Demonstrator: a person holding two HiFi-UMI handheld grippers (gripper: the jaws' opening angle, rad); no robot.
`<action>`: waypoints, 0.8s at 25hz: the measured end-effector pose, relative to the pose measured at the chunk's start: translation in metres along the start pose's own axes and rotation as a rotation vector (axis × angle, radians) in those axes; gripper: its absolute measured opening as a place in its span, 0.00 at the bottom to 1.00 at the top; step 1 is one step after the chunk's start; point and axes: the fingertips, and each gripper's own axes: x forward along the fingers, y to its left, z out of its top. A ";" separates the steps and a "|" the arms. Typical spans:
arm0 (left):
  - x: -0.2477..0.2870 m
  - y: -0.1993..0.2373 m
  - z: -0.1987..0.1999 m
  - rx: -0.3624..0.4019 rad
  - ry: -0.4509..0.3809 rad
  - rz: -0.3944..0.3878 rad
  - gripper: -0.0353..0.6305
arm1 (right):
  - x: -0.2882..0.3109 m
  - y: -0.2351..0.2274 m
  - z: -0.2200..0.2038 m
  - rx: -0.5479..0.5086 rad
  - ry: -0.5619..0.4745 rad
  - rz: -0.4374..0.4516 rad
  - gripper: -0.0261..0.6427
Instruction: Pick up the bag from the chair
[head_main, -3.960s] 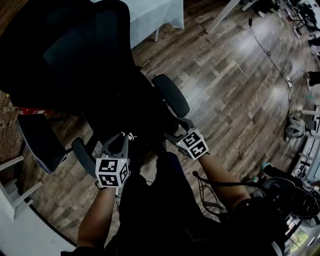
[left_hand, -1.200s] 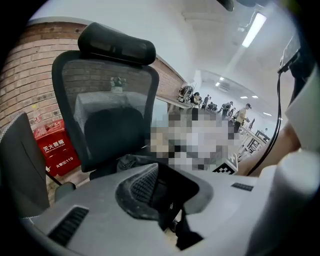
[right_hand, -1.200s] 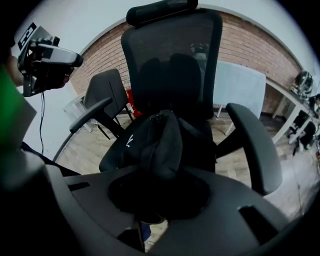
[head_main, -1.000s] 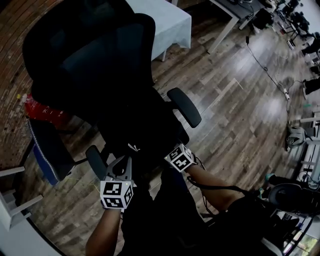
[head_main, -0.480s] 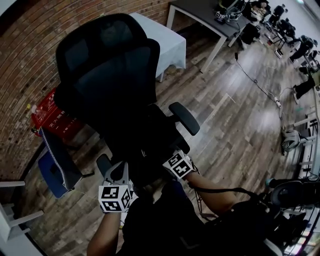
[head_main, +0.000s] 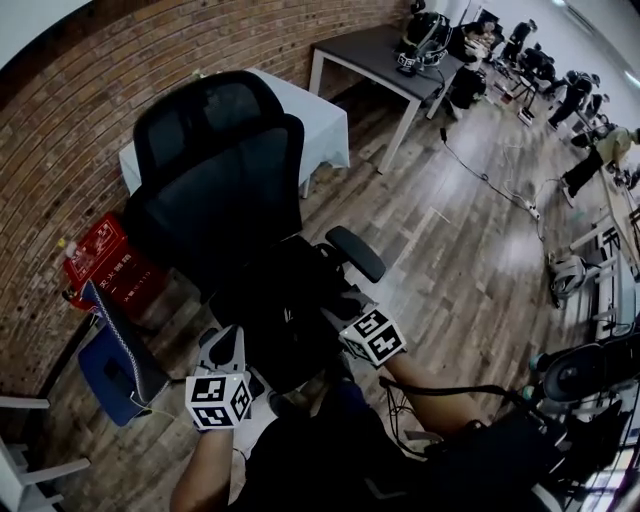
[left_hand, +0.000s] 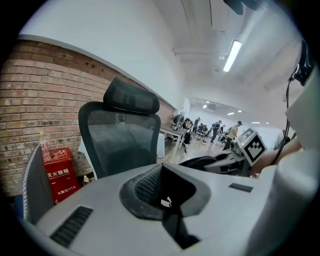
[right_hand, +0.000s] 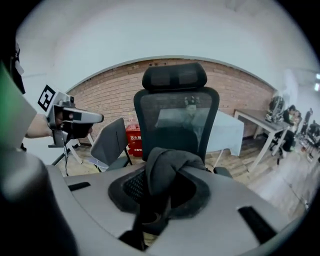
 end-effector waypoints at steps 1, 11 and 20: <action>-0.002 0.001 0.006 0.001 -0.012 -0.003 0.07 | -0.010 0.001 0.008 -0.004 -0.016 -0.004 0.17; -0.020 -0.004 0.090 0.019 -0.173 -0.020 0.07 | -0.101 0.009 0.109 -0.015 -0.221 -0.031 0.17; -0.055 -0.031 0.147 0.054 -0.299 -0.001 0.07 | -0.160 0.017 0.167 -0.033 -0.352 -0.023 0.17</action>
